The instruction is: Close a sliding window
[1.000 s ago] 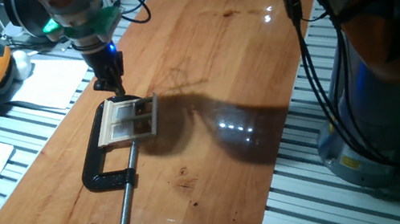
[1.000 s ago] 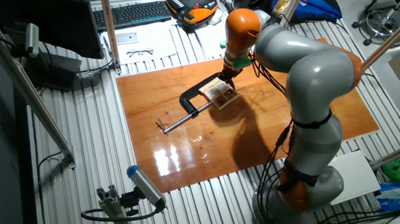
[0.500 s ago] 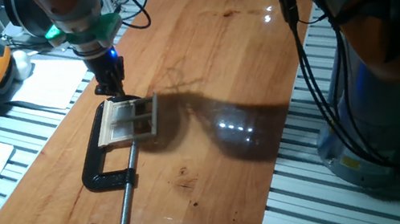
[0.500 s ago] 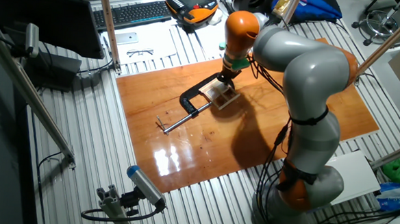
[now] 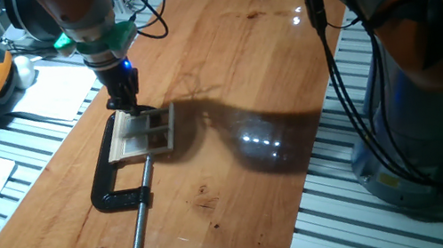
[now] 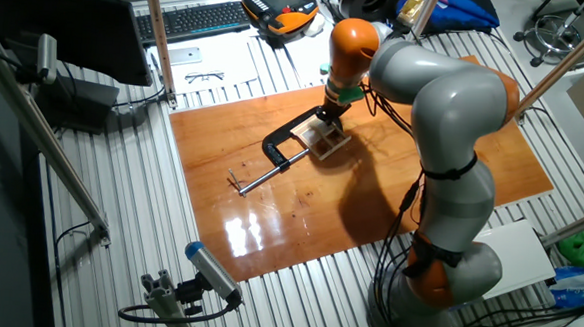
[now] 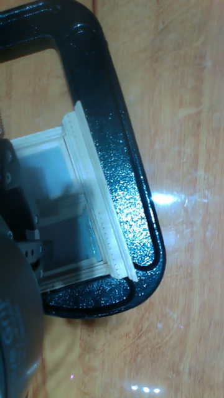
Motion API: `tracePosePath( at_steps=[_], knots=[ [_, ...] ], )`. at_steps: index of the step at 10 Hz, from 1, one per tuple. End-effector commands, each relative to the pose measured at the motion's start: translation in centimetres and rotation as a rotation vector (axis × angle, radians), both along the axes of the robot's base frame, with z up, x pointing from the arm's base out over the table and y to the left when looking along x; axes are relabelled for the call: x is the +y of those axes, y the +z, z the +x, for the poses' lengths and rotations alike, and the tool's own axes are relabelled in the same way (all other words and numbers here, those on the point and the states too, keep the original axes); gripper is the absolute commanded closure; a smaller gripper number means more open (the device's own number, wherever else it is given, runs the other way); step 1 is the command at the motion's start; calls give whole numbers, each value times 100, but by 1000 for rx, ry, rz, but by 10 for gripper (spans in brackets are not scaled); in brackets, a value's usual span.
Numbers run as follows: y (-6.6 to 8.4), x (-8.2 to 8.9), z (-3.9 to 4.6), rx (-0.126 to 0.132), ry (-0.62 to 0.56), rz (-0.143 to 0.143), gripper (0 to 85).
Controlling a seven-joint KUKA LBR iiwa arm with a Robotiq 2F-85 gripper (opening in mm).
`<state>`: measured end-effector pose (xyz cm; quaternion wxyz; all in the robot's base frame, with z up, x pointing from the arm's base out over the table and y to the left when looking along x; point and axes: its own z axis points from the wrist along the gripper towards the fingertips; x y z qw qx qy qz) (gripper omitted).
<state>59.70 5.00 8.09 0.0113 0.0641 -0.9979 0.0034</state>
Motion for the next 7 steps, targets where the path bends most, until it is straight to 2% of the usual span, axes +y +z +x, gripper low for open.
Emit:
tracePosePath(
  at_steps=[1,3,7],
  knots=[
    [-17,2,10,2,18,-2,850],
    [-56,4,26,6,65,-10,850],
    [-115,10,54,-7,113,-4,850]
  ],
)
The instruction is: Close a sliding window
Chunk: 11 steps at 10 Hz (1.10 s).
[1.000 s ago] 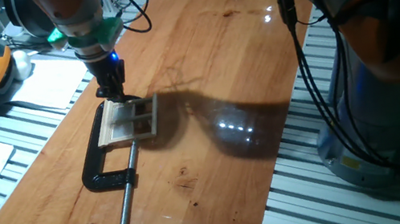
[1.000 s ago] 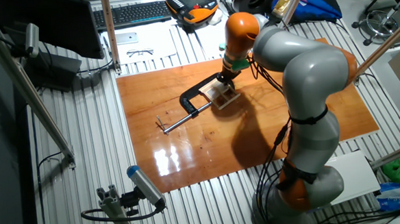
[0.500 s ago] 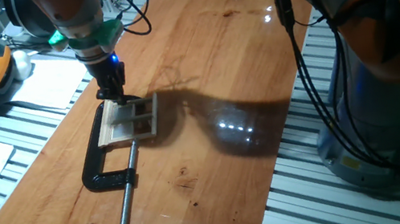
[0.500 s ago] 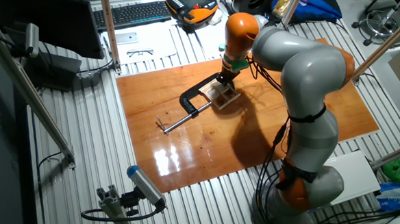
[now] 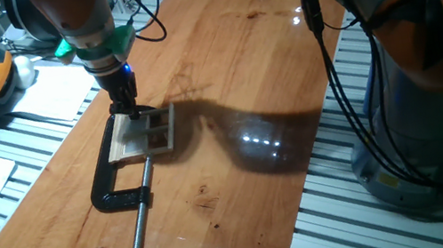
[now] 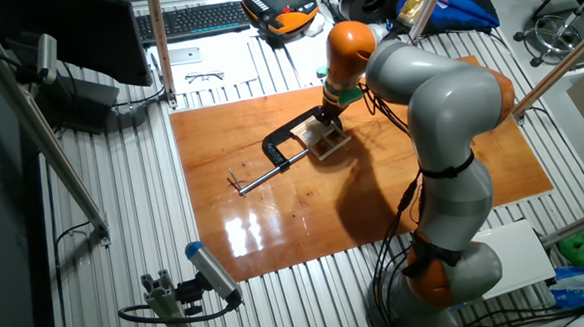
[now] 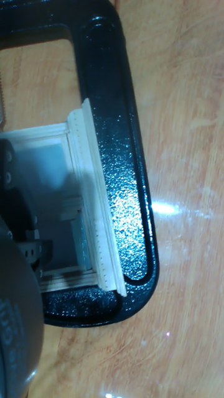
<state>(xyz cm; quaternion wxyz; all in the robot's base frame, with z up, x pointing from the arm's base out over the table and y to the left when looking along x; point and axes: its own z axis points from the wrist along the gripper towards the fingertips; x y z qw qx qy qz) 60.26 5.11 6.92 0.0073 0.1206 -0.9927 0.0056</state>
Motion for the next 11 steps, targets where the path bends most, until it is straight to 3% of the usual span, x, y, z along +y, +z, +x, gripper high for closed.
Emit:
tracePosePath(
  at_steps=[1,11],
  knots=[
    [-11,4,4,3,1,2,850],
    [-186,-29,-58,2,-27,6,850]
  ],
)
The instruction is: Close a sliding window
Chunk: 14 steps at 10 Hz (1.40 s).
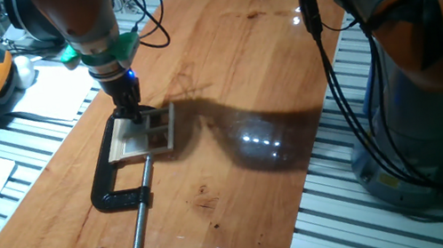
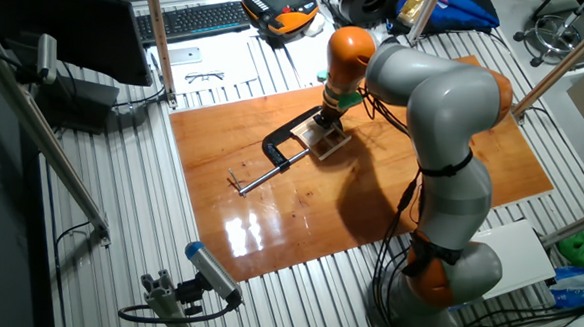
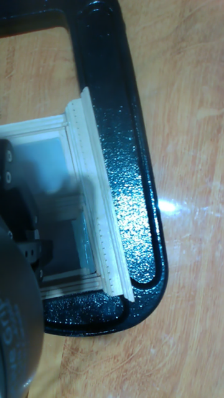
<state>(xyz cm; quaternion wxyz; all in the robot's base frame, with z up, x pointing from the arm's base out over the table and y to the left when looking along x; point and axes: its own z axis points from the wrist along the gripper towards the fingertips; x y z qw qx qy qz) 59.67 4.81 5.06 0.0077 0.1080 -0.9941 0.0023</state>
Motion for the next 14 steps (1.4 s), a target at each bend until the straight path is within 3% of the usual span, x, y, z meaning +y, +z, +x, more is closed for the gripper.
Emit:
tracePosePath(
  at_steps=[1,14],
  knots=[
    [-10,-2,-10,-1,8,0,850],
    [-47,-5,-19,-7,54,1,850]
  ],
)
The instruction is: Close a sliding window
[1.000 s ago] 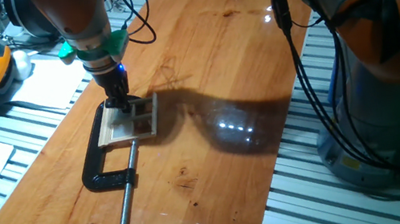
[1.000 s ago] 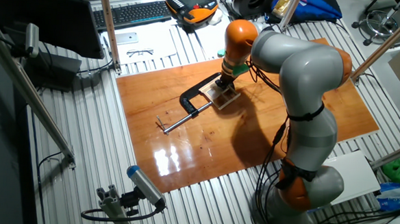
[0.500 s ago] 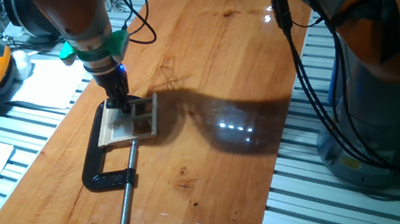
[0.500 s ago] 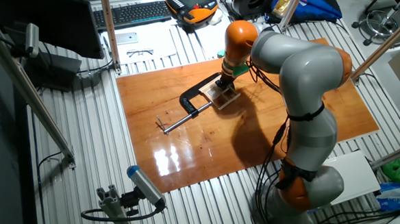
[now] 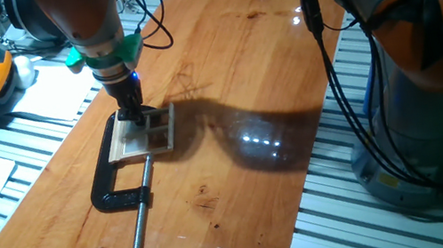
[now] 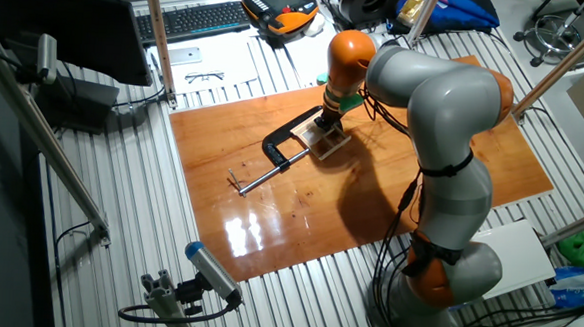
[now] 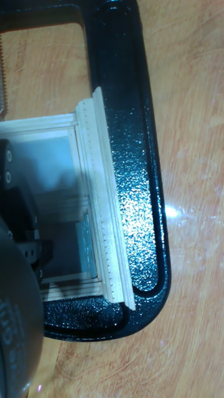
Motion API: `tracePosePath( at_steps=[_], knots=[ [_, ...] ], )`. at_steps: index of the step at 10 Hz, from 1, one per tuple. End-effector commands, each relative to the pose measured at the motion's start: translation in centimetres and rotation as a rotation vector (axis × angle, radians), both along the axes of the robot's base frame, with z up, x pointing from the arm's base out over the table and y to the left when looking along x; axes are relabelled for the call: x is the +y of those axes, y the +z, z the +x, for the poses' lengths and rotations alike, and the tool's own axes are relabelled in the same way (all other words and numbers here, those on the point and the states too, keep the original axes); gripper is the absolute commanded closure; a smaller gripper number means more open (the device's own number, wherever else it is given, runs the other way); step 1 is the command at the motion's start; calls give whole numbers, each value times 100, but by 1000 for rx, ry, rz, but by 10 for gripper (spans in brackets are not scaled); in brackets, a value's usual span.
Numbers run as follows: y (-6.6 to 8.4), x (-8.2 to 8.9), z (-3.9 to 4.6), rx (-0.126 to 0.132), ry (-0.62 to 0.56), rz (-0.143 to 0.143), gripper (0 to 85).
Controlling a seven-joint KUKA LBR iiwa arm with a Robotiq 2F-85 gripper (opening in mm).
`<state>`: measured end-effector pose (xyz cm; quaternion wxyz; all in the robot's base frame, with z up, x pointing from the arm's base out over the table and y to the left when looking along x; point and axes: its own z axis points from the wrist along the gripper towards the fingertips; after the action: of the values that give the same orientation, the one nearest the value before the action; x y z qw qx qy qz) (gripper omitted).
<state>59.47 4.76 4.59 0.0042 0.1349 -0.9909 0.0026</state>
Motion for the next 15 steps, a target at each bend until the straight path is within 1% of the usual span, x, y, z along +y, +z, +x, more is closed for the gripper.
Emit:
tracePosePath(
  at_steps=[1,5,9,13,15],
  knots=[
    [0,0,0,0,0,0,850],
    [10,-5,-20,1,-3,0,850],
    [11,-3,-17,1,-5,5,850],
    [5,5,-11,-8,-5,6,850],
    [2,1,-16,-2,-3,8,850]
  ],
)
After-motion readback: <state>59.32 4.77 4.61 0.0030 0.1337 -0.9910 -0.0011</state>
